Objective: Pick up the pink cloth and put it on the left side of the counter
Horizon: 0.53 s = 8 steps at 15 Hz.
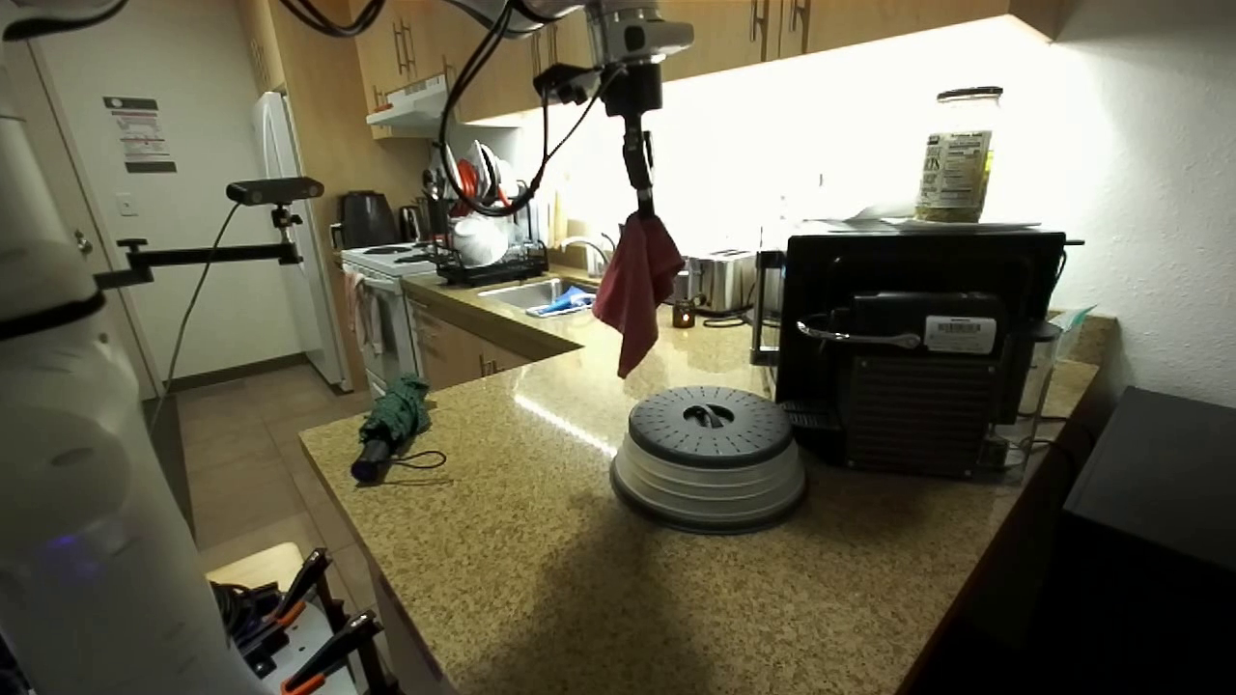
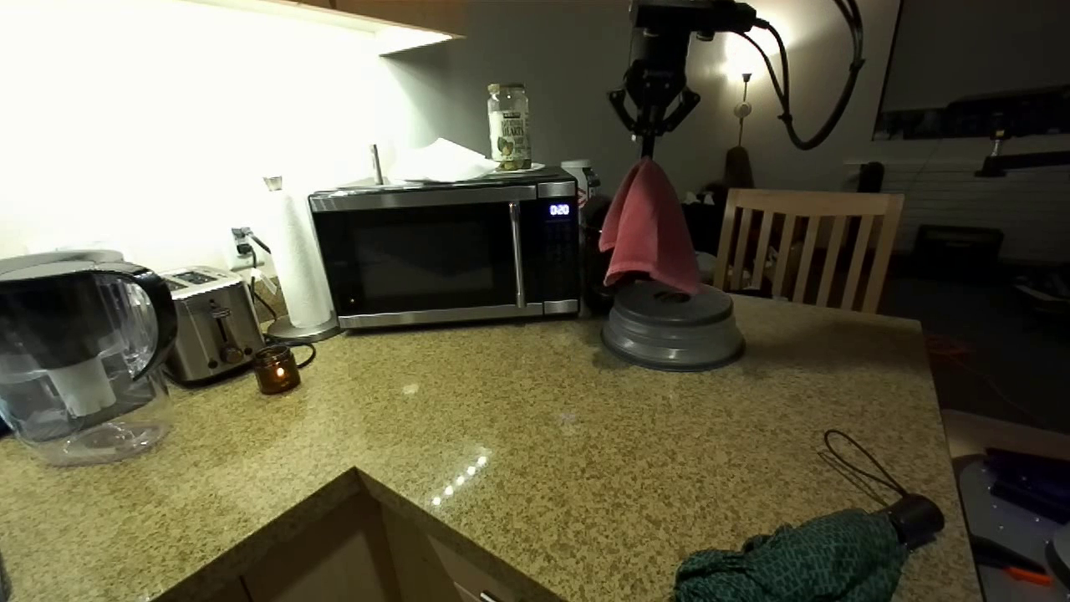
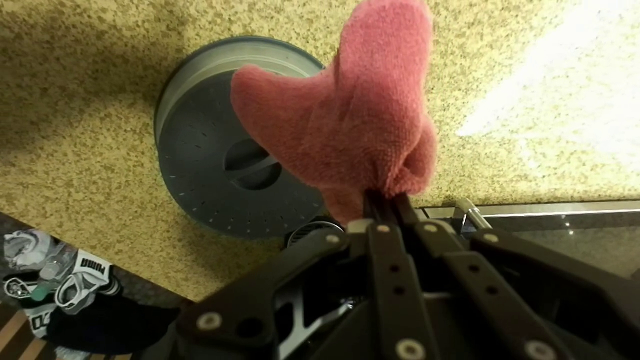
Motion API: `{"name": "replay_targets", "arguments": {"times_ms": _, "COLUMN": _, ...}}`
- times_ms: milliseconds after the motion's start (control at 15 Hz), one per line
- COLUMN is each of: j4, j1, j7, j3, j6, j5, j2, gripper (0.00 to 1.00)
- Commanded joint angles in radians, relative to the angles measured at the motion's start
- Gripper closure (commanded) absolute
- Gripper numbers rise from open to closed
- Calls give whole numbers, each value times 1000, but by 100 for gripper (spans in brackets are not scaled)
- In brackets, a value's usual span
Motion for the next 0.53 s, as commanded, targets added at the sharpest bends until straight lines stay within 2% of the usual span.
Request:
{"name": "replay_targets", "arguments": {"times_ms": 0, "j4": -25, "j1": -21, "j7": -45, "j3": 10, "j6": -27, "j5": -11, "j2": -34, "gripper": 96}}
{"name": "replay_targets", "arguments": {"times_ms": 467, "j4": -65, "j1": -43, "j7": -16, "j3": 0, "j6": 20, "j5": 28, "j2": -61, "gripper": 96}}
